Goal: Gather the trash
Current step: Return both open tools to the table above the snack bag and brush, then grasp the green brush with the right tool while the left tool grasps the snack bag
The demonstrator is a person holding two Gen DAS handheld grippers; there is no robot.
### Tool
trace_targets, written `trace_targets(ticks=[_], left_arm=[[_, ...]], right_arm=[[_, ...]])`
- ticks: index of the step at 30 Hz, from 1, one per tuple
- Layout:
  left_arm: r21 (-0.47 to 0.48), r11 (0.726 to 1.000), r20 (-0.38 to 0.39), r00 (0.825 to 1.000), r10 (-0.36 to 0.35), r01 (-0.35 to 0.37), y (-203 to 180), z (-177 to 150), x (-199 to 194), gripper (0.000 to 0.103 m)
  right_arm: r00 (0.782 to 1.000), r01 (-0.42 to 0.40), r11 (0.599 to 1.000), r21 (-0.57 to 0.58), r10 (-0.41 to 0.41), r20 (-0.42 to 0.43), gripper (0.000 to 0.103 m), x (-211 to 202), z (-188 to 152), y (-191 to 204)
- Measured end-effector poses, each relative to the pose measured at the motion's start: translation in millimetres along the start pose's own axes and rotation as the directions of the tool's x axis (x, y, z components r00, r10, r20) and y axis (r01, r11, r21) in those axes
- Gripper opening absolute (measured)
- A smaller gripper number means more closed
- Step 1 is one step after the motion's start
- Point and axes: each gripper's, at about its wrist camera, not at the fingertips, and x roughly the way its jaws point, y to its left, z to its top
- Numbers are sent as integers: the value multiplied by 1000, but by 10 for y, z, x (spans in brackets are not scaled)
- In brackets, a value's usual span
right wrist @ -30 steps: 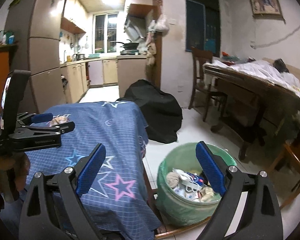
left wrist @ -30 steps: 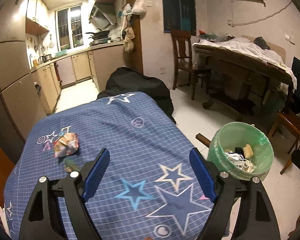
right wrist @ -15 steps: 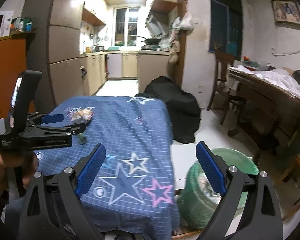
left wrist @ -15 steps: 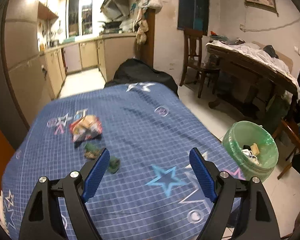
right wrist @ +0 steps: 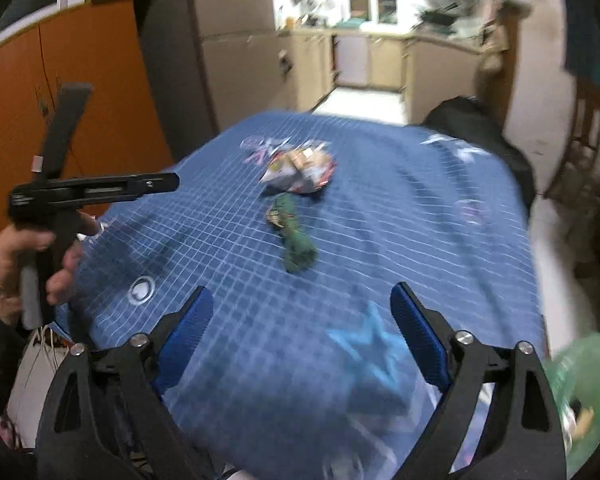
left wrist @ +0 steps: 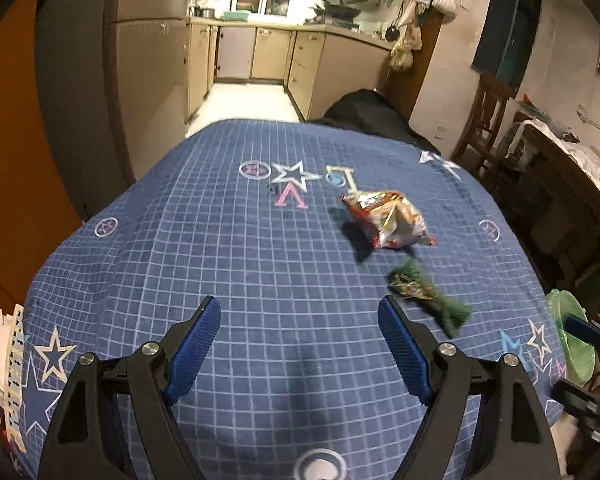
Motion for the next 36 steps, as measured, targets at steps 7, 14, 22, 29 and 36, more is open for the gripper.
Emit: trace_targets(ticks=[7, 14, 22, 29, 36], left_arm=[[31, 998, -70, 996, -55, 57, 51, 119, 349, 81], [212, 966, -141, 983, -117, 146, -259, 405, 804, 81], [335, 921, -86, 980, -180, 198, -571, 835, 1048, 81], [547, 796, -121, 966, -230, 259, -969, 874, 1336, 82], [584, 756, -173, 955, -241, 296, -952, 793, 1488, 82]], right_arm=[[994, -9, 998, -65, 2, -114, 63, 860, 350, 98], [989, 4, 996, -90, -17, -149, 49, 1144, 407, 89], [995, 44, 997, 65, -38, -97, 18, 749, 219, -223], [991, 69, 992, 107, -56, -118, 19, 488, -1, -347], [987, 70, 995, 68, -59, -149, 24, 597, 67, -336]])
